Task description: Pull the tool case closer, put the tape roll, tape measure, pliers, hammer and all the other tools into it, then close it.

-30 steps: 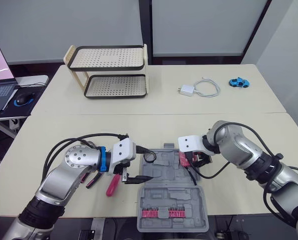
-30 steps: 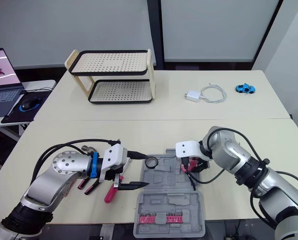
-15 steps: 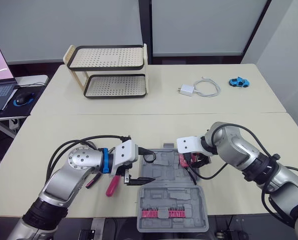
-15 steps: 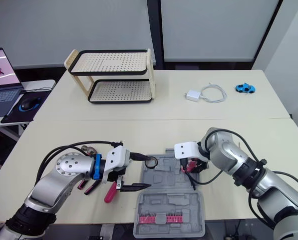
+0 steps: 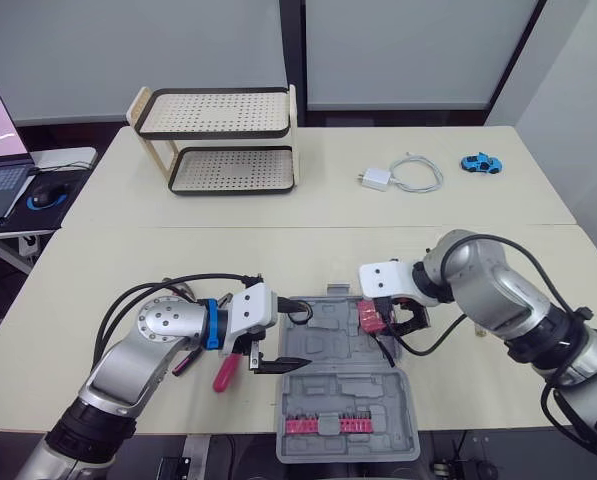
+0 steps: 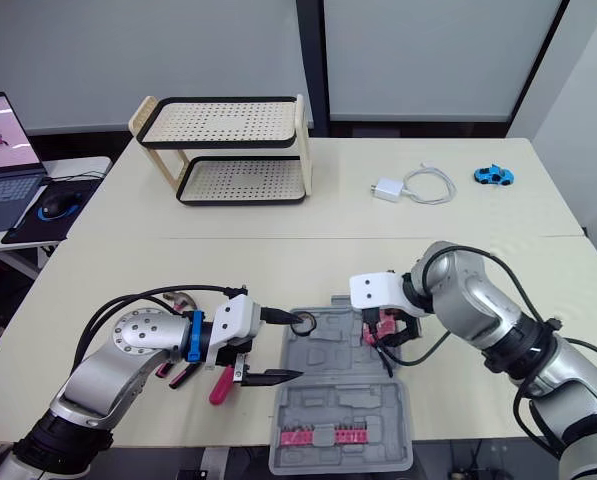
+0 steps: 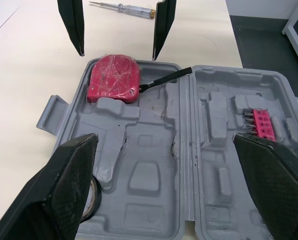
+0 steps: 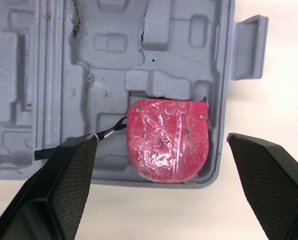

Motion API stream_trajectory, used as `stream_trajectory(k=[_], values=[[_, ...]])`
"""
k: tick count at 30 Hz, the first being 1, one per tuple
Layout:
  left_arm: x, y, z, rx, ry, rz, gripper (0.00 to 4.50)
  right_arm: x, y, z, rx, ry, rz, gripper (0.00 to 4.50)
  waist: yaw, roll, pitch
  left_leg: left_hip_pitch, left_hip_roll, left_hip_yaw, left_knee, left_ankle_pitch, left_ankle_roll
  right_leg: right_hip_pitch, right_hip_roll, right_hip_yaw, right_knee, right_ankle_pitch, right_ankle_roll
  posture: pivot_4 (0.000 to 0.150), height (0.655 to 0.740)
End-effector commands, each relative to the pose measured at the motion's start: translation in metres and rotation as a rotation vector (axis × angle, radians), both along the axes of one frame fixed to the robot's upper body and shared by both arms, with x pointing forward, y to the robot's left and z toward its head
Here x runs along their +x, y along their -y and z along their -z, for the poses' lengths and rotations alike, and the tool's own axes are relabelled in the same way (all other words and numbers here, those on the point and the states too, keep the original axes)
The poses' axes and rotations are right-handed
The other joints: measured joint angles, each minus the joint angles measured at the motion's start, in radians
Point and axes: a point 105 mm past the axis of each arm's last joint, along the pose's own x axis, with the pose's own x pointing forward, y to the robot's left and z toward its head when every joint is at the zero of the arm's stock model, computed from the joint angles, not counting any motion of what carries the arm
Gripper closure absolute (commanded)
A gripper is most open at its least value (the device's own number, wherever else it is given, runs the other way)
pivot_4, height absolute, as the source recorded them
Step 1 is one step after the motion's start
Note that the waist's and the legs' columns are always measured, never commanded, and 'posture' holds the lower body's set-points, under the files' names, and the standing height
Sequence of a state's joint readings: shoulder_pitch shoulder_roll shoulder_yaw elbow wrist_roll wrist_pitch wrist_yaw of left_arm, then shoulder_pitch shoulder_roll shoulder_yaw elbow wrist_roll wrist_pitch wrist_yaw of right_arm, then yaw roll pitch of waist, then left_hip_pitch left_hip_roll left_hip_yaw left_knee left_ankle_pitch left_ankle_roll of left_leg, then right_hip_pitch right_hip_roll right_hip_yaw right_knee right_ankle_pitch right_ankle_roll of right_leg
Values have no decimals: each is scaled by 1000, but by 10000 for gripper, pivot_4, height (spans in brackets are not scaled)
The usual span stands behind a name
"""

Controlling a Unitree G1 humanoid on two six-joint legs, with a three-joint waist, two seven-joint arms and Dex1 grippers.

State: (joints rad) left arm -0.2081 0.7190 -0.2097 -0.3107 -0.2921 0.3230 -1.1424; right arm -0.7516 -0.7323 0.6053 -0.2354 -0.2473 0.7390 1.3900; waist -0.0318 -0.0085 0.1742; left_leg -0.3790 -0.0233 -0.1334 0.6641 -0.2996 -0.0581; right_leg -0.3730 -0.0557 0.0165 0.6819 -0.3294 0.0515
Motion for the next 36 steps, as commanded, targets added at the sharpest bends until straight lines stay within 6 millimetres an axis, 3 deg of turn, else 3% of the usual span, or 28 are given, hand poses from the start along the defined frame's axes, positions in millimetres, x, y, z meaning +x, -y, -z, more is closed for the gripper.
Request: stream_trajectory(k=[1,3,6,13,21,28,36], values=[[0,2,-9,-30,29,2,0,-4,0,-9,112,55,-13,488,0,0,0,0,0,0,0,0,0,0,0,0,0,0,0,1500,7400],[0,1,-10,-34,29,-2,0,-8,4,-6,150,58,5,488,1,0,0,-1,0,-1,0,0,0,0,0,-1,0,0,0,1500,7400],[1,0,-11,-34,28,-3,0,-11,6,-3,190,62,29,6805,1,0,0,-1,0,0,0,0,0,0,0,0,0,0,0,1500,7400],[2,-1,-12,-29,28,4,0,-10,7,-1,242,72,69,30844,0,0,0,0,0,0,0,0,0,0,1,-1,1,0,0,1500,7400],[5,-1,-15,-31,39,4,0,-4,7,-2,407,136,103,30844,0,0,0,-1,0,0,0,1,-1,0,0,-1,1,0,0,1500,7400],[8,-1,-21,-42,53,0,0,-3,22,12,581,153,215,30844,0,0,0,0,0,1,1,1,-1,0,0,0,1,1,0,1500,7400],[8,1,-23,-42,53,13,0,-1,29,32,641,139,282,30844,-1,0,0,0,-1,1,0,1,-1,0,1,0,2,1,0,1500,7400]])
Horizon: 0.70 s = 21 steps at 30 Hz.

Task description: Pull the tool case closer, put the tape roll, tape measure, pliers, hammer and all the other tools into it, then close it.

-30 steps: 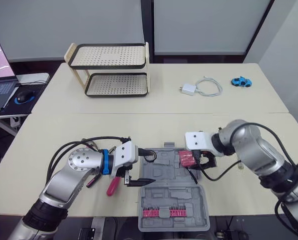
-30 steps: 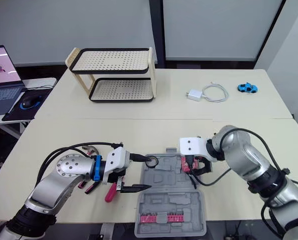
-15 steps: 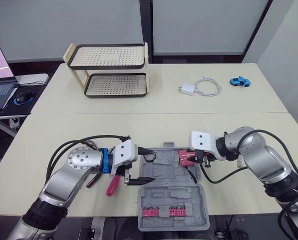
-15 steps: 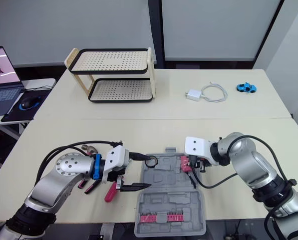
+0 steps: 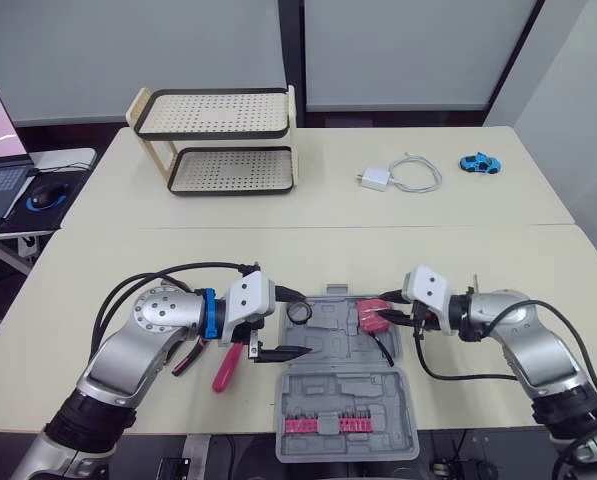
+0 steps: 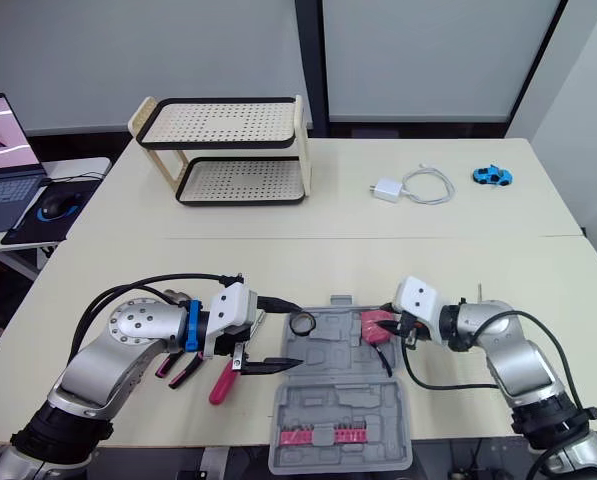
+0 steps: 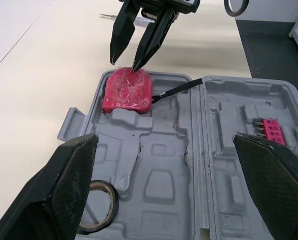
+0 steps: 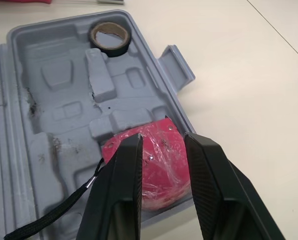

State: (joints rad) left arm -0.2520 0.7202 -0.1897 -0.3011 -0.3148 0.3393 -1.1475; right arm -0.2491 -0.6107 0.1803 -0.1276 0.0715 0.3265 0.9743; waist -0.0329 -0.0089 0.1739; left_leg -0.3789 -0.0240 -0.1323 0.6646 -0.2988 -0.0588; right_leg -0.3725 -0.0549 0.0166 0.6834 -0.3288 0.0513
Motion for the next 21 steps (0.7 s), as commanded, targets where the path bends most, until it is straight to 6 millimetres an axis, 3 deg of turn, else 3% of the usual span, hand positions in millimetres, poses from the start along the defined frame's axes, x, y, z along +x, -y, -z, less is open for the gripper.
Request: stream_trajectory(k=[1,13,21], values=[[0,2,-11,-24,30,20,0,4,-1,-3,31,22,4,30844,0,0,0,0,0,0,0,0,0,0,0,0,0,0,0,1500,7400],[0,0,-12,-10,27,17,0,1,7,44,-55,-193,33,30844,0,0,-1,3,0,0,0,0,0,2,0,0,0,0,0,1500,7400],[2,-3,-10,-3,26,1,0,0,11,60,-107,-242,24,30844,0,-2,-6,7,0,0,-1,0,0,6,1,0,0,0,0,1500,7400]])
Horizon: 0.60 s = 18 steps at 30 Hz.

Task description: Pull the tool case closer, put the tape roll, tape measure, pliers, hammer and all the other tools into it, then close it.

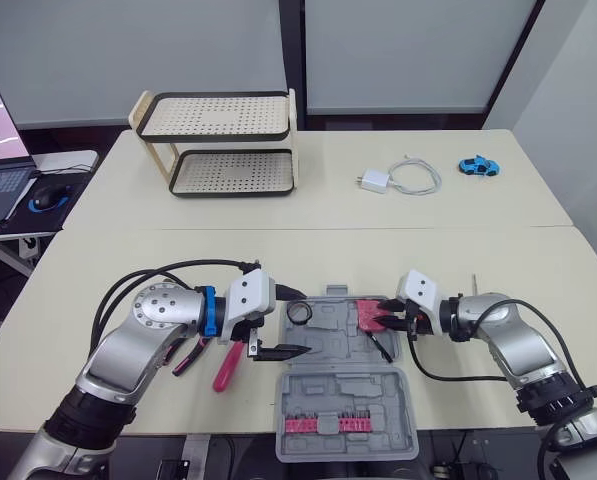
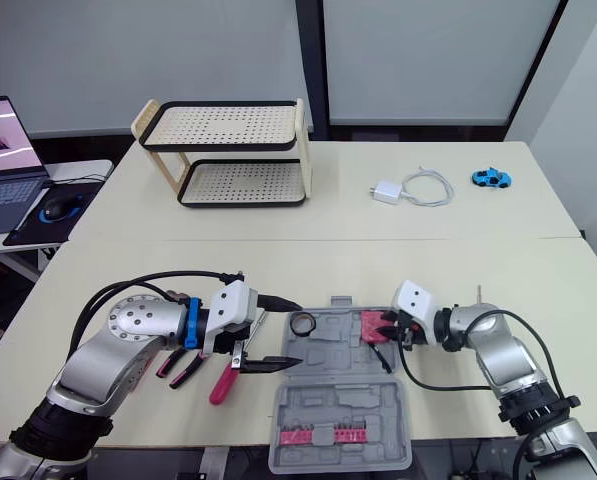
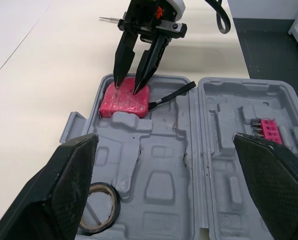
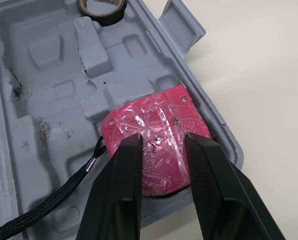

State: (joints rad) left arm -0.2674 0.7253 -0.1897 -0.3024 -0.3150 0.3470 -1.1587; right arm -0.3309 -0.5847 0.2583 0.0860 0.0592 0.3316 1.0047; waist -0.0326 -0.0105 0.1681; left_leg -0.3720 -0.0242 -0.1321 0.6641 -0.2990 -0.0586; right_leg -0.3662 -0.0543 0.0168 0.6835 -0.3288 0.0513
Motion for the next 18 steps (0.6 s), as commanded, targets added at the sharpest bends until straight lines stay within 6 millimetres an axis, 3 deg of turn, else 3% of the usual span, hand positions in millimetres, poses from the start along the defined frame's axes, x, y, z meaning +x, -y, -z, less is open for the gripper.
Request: stream_trajectory(k=[1,5,11,16,18], values=[[1,-4,-7,-11,22,-16,0,-8,6,24,-60,-72,3,30844,0,0,0,3,0,0,-1,0,0,3,0,0,0,0,0,1500,7400],[3,-8,-7,-11,25,-33,0,1,-1,5,-18,24,-8,30844,0,0,0,10,0,-1,-2,-2,4,10,0,0,-2,0,0,1500,7400],[8,-21,-8,-30,37,-81,0,-4,-7,-30,27,149,-49,30844,0,1,1,8,0,-1,-2,-2,4,9,0,0,-2,0,0,1500,7400],[17,-44,-16,-84,59,-198,0,-11,-6,-72,88,272,-11,30844,1,2,1,7,1,-1,-2,-2,4,8,-1,0,-2,0,0,1500,7400],[25,-66,-23,-127,69,-320,0,-15,4,-91,109,335,52,30844,3,2,1,7,2,-2,-2,-2,4,8,-1,0,-2,0,0,1500,7400]])
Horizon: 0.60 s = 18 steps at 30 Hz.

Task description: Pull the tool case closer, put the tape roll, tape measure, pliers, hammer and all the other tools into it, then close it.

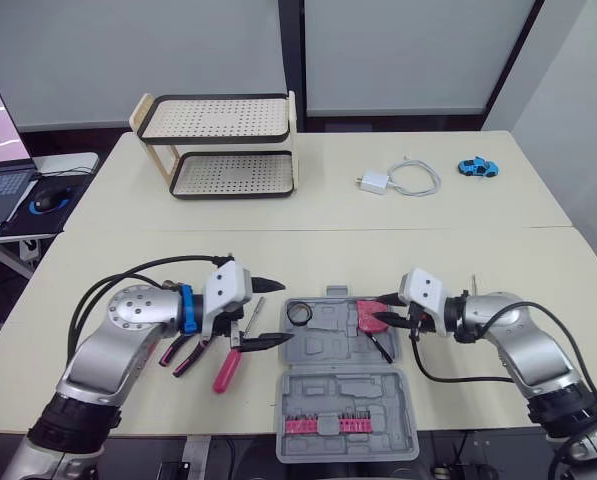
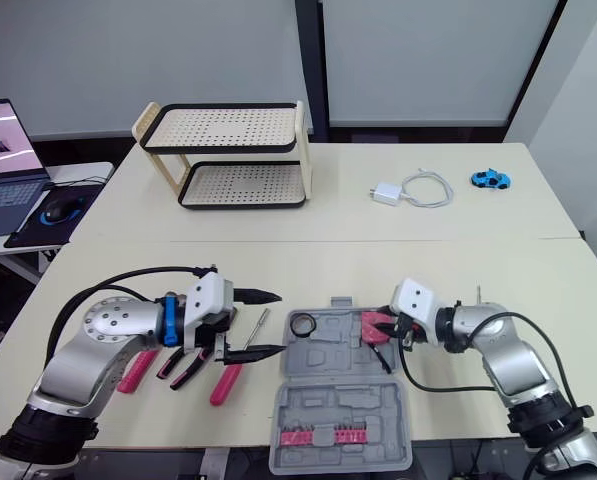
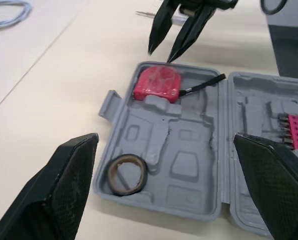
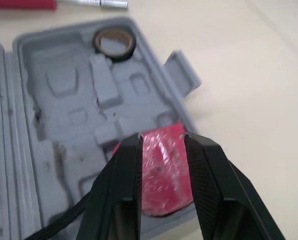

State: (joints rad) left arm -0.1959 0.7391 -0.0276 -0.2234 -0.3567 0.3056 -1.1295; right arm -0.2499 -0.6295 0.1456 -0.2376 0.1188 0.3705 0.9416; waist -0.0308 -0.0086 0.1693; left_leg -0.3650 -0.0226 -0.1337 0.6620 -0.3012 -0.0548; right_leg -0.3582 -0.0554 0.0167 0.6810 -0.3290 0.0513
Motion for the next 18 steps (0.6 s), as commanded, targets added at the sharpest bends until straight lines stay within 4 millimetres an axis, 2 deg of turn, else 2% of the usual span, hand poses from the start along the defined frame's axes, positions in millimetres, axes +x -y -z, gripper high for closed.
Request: stream_trajectory(k=[1,4,6,9,12,14,17,18], values=[[14,-36,-20,-75,55,-191,0,-5,18,-38,57,125,97,30844,1,0,0,0,0,0,0,0,0,0,0,0,0,0,0,1500,7400],[23,-78,-24,-110,77,-409,0,-14,55,-47,37,175,239,30844,5,0,0,0,0,0,0,0,0,0,0,0,0,0,0,1500,7400],[27,-116,-26,-144,100,-606,0,-22,85,-51,30,224,338,30844,7,0,0,0,0,0,0,0,0,1,-1,0,-1,0,0,1500,7400],[20,-180,-18,-151,115,-886,0,-41,137,-47,-16,216,499,30844,5,0,0,0,-1,1,-1,-1,1,1,-1,0,-1,0,0,1500,7400],[4,-230,-4,-135,102,-1094,0,-61,173,-38,-57,198,620,30844,2,0,0,1,-1,1,-1,-1,1,1,0,0,-1,0,0,1500,7400],[-9,-253,9,-116,74,-1197,0,-75,190,-28,-80,160,666,30844,-1,0,0,2,-1,2,-2,-1,1,1,1,1,-1,0,0,1500,7400],[-26,-268,27,-120,-3,-1275,0,-89,203,-18,-70,104,707,24946,-2,0,0,2,0,2,-2,-1,1,1,1,1,0,0,0,1500,7400],[-31,-270,33,-113,-22,-1285,0,-92,206,-16,-66,87,717,21267,-1,0,0,3,0,2,-2,-1,1,2,0,1,0,0,0,1500,7400]])
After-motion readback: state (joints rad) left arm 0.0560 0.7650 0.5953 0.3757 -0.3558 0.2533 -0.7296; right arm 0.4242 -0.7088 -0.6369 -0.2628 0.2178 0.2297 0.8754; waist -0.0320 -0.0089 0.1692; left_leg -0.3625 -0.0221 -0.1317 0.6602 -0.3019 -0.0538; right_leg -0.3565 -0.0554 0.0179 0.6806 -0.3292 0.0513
